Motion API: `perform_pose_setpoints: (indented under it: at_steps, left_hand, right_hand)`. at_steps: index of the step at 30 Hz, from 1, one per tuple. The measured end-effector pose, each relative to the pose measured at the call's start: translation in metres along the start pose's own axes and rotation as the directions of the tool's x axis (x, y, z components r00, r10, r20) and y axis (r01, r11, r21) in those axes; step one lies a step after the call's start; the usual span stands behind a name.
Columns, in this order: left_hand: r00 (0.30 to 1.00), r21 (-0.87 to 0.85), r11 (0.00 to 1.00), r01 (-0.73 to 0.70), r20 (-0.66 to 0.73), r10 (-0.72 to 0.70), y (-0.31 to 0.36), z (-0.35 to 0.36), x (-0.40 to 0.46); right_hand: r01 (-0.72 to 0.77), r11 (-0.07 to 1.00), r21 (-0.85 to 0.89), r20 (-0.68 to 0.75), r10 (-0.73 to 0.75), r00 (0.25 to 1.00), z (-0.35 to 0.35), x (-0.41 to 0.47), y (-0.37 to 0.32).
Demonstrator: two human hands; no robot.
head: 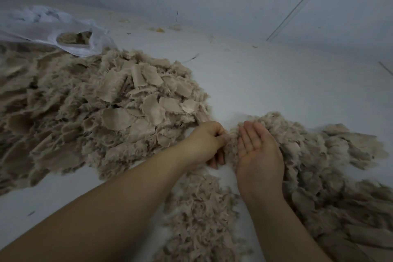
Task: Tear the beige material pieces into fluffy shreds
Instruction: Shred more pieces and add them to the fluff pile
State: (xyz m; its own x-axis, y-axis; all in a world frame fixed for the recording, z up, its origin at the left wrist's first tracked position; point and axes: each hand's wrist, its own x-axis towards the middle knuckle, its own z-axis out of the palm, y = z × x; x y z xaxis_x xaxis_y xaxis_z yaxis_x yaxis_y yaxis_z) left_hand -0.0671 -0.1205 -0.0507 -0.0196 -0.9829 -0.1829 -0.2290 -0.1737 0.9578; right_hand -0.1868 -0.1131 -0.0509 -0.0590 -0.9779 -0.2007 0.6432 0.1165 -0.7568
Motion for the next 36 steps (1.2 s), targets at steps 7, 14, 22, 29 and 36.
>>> perform_pose_setpoints:
  at_steps: [7,14,22,29,36]
  left_hand:
    - [1.0,0.042,0.999,-0.023,-0.012,0.023,-0.004,0.003,0.003]
    - [1.0,-0.082,0.996,-0.016,-0.01,0.015,0.0,-0.005,-0.003]
    - [0.999,-0.069,0.998,-0.012,-0.031,0.01,-0.002,-0.01,-0.003]
    - [1.0,0.381,0.925,-0.011,-0.01,0.016,0.002,-0.005,0.0]
    - [0.996,0.54,0.841,-0.026,0.086,-0.024,0.008,-0.018,-0.006]
  right_hand:
    - [0.006,1.0,0.019,0.054,-0.007,0.998,0.0,0.001,0.0]
    - [-0.016,0.998,-0.062,-0.001,0.016,1.0,-0.002,0.002,0.0]
    - [-0.005,1.0,-0.016,-0.05,0.004,0.999,0.0,0.004,-0.002]
    - [0.008,1.0,-0.008,-0.065,-0.009,0.998,-0.002,0.005,-0.004]
    - [0.022,0.998,-0.059,-0.072,-0.027,0.997,-0.004,0.008,-0.001]
